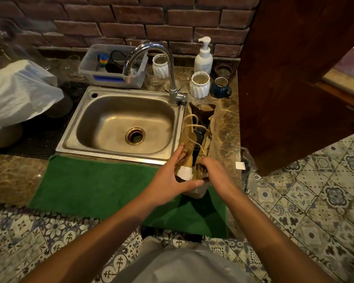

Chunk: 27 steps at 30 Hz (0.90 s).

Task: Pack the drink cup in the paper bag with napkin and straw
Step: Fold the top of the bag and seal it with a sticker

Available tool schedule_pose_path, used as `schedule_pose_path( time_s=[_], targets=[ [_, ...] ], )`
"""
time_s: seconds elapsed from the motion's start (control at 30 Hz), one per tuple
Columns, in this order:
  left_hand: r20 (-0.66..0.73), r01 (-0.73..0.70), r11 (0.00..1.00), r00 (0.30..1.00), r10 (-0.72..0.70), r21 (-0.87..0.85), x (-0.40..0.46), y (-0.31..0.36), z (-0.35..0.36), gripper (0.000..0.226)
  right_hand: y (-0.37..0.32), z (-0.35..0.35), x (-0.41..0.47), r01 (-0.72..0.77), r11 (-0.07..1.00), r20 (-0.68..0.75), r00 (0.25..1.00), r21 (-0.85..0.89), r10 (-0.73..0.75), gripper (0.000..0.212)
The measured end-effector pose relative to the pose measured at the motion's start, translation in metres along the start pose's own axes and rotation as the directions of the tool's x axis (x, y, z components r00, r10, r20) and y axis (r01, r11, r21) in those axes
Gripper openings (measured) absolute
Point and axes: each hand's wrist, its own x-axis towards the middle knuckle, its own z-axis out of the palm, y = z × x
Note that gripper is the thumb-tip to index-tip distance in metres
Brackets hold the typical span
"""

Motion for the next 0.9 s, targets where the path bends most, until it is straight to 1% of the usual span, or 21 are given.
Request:
schedule_pose_path(
  time_s=[0.1,0.17,0.23,0.3,0.37,0.43,0.5,0.57,0.63,0.7,0.77,0.83,0.9],
  targets=[
    [-0.024,-0.006,0.999,1.0,0.007,0.041,-0.005,0.0,-0.004,0.117,0.0,-0.002,0.001,0.0,1.0,0.012,1.0,0.006,0.0,0.02],
    [-0.059,-0.009,0.997,0.998,0.013,0.071,-0.007,-0.002,-0.002,0.104,0.0,-0.003,0.001,0.028,0.999,0.0,1.0,-0.017,-0.028,0.023],
    [-0.1,0.002,0.997,0.995,0.006,0.078,-0.008,-0.005,0.001,0.089,0.0,-0.004,0.001,0.061,0.997,-0.034,0.997,-0.054,-0.063,0.035],
    [-0.119,0.016,0.999,0.993,-0.012,0.036,-0.01,-0.007,0.003,0.093,-0.002,-0.005,0.001,0.059,0.995,-0.038,0.997,-0.081,-0.062,0.038],
    [-0.119,0.035,0.999,0.992,-0.034,0.005,-0.012,-0.009,0.005,0.101,-0.002,-0.002,0.001,0.038,0.997,-0.02,0.999,-0.06,-0.04,0.038],
    [-0.121,0.034,0.999,0.992,-0.033,0.006,-0.013,-0.009,0.007,0.111,-0.003,0.001,0.0,0.043,0.997,-0.033,0.998,-0.057,-0.045,0.04],
    [-0.119,0.018,0.999,0.993,-0.014,0.03,-0.014,-0.006,0.009,0.112,-0.004,0.003,0.001,0.049,0.995,-0.033,0.998,-0.083,-0.052,0.042],
    [-0.115,-0.003,0.997,0.993,0.012,0.082,-0.014,-0.004,0.01,0.118,-0.007,0.002,0.001,0.006,0.999,0.011,1.0,-0.045,-0.006,0.032],
    [-0.107,-0.031,0.991,0.993,0.044,0.128,-0.014,-0.004,0.011,0.117,-0.009,0.003,0.002,-0.059,0.997,0.064,0.996,0.056,0.056,0.018],
    [-0.119,-0.042,0.981,0.991,0.065,0.188,-0.012,-0.007,0.01,0.111,-0.007,0.002,0.003,-0.105,0.978,0.089,0.992,0.178,0.09,0.013],
    [-0.163,-0.033,0.961,0.983,0.081,0.276,-0.01,-0.011,0.004,0.106,-0.007,0.0,0.002,-0.125,0.954,0.112,0.989,0.271,0.098,0.015],
    [-0.22,-0.013,0.948,0.972,0.087,0.319,-0.007,-0.016,-0.005,0.092,-0.006,0.0,0.003,-0.127,0.948,0.128,0.987,0.291,0.092,0.022],
    [-0.271,0.003,0.935,0.957,0.1,0.356,-0.004,-0.019,-0.016,0.07,-0.007,0.0,0.002,-0.115,0.952,0.157,0.985,0.284,0.072,0.022]
  ],
)
